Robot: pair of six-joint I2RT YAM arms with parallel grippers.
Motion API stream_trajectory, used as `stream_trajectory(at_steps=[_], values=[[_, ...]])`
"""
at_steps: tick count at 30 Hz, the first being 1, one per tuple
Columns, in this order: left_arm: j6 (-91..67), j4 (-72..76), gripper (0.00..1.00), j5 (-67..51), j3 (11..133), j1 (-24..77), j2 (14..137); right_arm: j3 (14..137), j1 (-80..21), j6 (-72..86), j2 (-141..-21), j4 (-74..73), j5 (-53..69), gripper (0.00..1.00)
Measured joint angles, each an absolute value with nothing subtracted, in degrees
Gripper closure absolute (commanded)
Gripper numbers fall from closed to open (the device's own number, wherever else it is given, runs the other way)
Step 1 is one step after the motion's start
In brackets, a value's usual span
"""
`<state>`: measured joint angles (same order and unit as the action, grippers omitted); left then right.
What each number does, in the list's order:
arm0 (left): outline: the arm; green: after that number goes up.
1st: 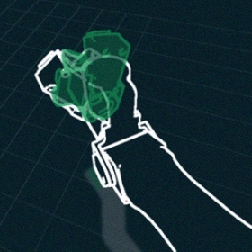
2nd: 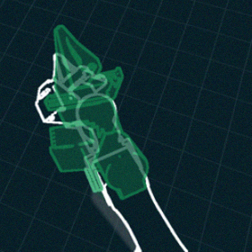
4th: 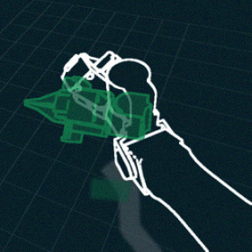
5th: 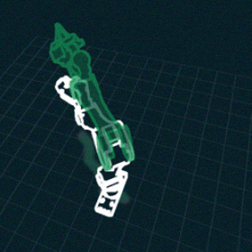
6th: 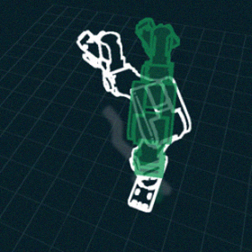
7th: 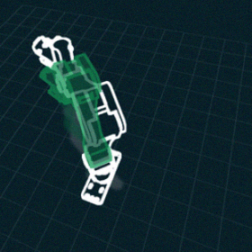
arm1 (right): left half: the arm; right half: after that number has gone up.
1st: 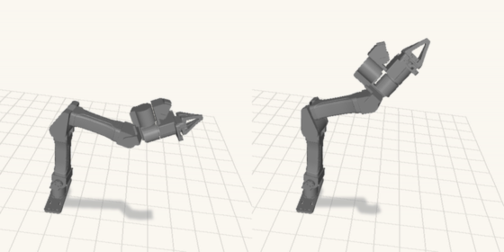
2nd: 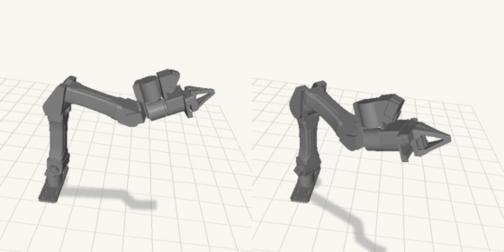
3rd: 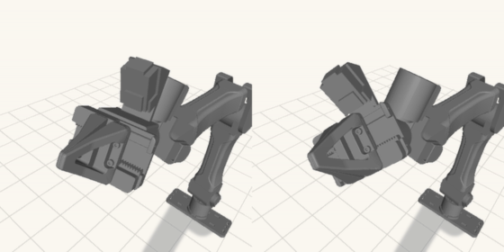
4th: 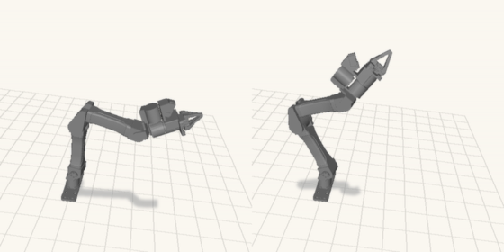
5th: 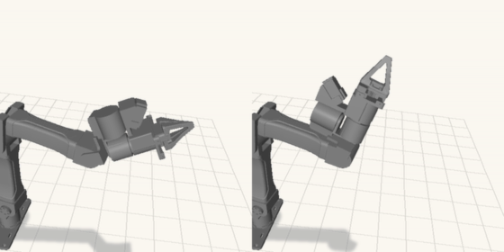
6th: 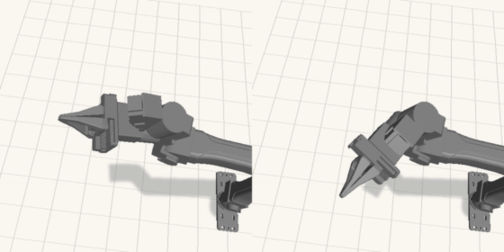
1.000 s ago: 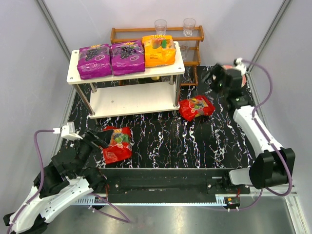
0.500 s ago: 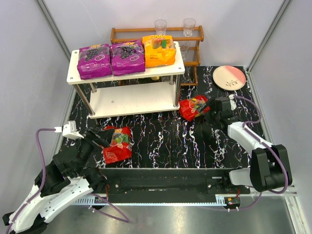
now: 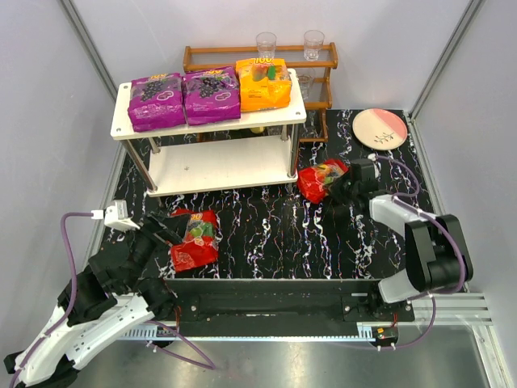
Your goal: Place and organize the candy bags onto the shelf
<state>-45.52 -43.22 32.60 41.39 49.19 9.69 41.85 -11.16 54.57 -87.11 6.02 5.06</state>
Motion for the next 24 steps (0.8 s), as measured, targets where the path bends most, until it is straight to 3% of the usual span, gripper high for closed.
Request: stream_trajectory(at_steps=[9, 15, 23, 24], values=[[-45.2, -43.1, 0.01, 32.8, 41.4, 49.2, 10.3, 42.4, -11.4, 38.2, -68.3, -13.7, 8.2, 1.00], [-45.0, -42.6, 0.01, 32.7, 41.4, 49.2, 12.6, 43.4, -20.2, 29.0, -66.0, -23.9, 14.4, 1.00], [-45.0, -41.6, 0.01, 32.3, 41.1, 49.2, 12.6, 43.0, -31.0, 24.4, -65.9, -24.4, 26.7, 1.00], [-45.0, -41.5, 0.01, 32.3, 41.1, 49.2, 12.6, 43.0, -31.6, 24.0, -66.2, -24.4, 27.4, 0.90]])
